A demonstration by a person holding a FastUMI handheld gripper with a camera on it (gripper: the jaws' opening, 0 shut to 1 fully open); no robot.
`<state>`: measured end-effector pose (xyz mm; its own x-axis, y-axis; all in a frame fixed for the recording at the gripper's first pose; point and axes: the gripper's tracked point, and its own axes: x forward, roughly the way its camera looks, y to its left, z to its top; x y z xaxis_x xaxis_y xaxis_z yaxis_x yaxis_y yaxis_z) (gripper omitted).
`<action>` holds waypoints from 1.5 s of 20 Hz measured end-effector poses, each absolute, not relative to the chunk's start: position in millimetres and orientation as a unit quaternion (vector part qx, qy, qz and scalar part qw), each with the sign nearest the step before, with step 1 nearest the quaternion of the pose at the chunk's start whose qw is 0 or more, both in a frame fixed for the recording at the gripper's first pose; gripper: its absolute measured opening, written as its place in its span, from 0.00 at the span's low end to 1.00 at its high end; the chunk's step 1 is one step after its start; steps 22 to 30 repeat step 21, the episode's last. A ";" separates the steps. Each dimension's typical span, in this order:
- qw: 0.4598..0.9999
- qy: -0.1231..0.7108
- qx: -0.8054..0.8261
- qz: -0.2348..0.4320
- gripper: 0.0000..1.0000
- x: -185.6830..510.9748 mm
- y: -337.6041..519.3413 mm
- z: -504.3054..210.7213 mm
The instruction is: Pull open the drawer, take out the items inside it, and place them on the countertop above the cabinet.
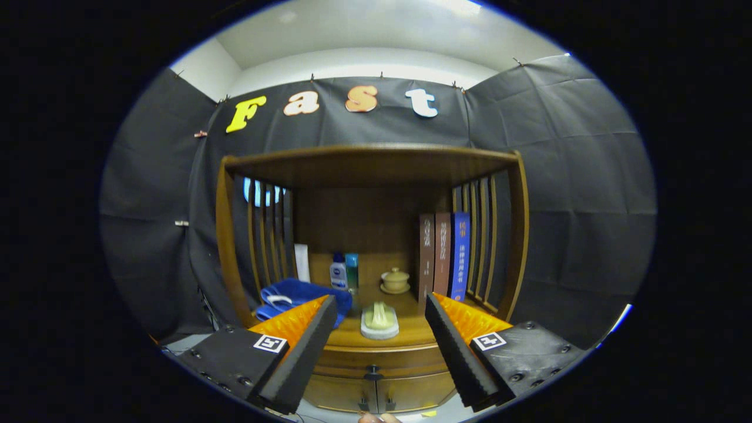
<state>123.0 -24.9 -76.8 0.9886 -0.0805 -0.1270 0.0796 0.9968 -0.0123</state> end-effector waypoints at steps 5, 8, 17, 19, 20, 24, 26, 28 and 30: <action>0.997 0.073 -0.017 -0.023 0.99 101.9 -13.3 -34.8; 0.997 0.063 -0.033 -0.011 0.99 90.0 -4.6 -22.3; 0.998 0.059 -0.036 -0.013 0.99 68.4 6.3 -11.2; 0.998 0.056 -0.037 -0.012 0.99 66.9 6.3 -10.4; 0.998 0.058 -0.038 -0.014 0.99 66.0 4.1 -10.8; 0.998 0.057 -0.039 -0.014 0.99 65.0 3.6 -10.9; 0.998 0.057 -0.039 -0.014 0.99 65.0 3.6 -10.9; 0.998 0.057 -0.039 -0.014 0.99 65.0 3.6 -10.9; 0.998 0.057 -0.039 -0.014 0.99 65.0 3.6 -10.9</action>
